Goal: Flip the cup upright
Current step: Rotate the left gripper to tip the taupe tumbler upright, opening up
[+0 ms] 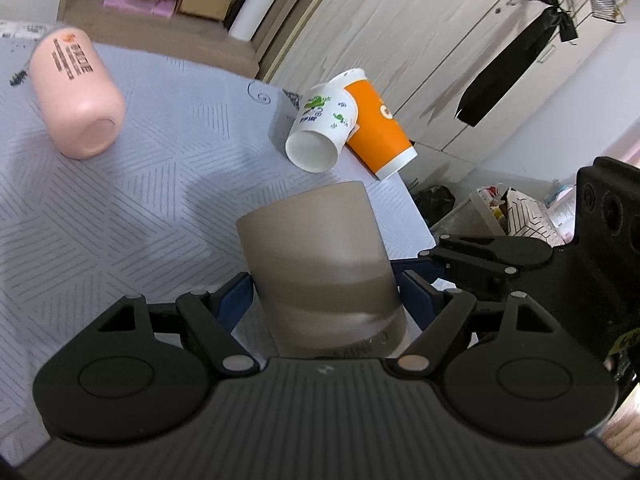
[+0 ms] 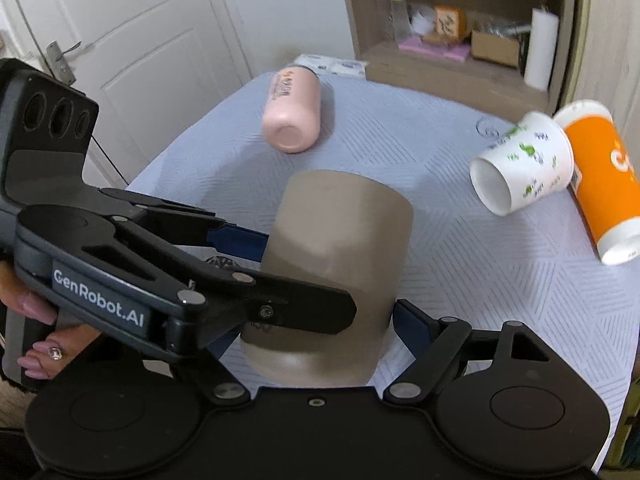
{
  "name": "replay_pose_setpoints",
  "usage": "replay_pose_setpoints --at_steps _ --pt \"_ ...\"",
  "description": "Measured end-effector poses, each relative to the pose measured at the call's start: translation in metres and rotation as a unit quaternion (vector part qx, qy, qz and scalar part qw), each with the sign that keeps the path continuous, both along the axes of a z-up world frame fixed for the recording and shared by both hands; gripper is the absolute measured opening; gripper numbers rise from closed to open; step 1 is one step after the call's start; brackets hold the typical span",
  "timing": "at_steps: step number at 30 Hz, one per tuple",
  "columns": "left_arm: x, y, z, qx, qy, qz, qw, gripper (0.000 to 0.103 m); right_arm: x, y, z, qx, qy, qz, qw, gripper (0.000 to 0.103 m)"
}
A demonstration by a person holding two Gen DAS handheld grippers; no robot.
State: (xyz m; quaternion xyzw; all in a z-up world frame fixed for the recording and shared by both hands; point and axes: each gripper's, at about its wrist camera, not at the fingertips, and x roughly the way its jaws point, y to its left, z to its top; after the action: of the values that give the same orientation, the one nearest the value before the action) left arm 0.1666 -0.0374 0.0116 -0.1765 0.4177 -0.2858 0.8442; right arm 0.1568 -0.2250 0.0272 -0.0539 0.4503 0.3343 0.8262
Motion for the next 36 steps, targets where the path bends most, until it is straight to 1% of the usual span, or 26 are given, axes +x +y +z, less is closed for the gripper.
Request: replay_pose_setpoints --at_steps 6,11,16,22,25,27,30,33,36 --pt "-0.010 0.017 0.003 -0.011 -0.036 0.003 0.9993 0.079 -0.016 0.002 0.008 0.010 -0.048 0.016 0.999 0.084" --pt "-0.020 0.026 0.007 -0.011 -0.069 0.008 0.9975 0.079 -0.032 0.007 0.010 0.016 -0.108 0.032 0.993 0.084" --pt "-0.029 0.026 0.013 0.011 -0.118 0.015 0.9928 0.079 -0.043 0.011 0.010 0.011 -0.173 0.047 0.984 0.084" --pt "-0.036 0.022 0.017 0.050 -0.167 0.024 0.9844 0.077 -0.049 0.016 0.002 0.010 -0.227 0.053 0.972 0.084" --pt "-0.038 0.021 0.018 0.066 -0.184 0.030 0.9802 0.076 -0.051 0.024 -0.007 -0.005 -0.273 0.059 0.960 0.084" --pt "-0.037 0.022 0.017 0.075 -0.190 0.034 0.9783 0.076 -0.052 0.029 -0.012 -0.013 -0.295 0.062 0.953 0.084" --pt "-0.034 0.021 0.017 0.087 -0.197 0.044 0.9756 0.075 -0.046 0.034 -0.017 -0.018 -0.310 0.061 0.949 0.084" --pt "-0.029 0.020 0.019 0.100 -0.214 0.051 0.9704 0.073 -0.035 0.038 -0.021 -0.018 -0.321 0.052 0.945 0.084" --pt "-0.020 0.019 0.019 0.107 -0.214 0.048 0.9698 0.073 -0.029 0.045 -0.026 -0.029 -0.339 0.042 0.940 0.083"
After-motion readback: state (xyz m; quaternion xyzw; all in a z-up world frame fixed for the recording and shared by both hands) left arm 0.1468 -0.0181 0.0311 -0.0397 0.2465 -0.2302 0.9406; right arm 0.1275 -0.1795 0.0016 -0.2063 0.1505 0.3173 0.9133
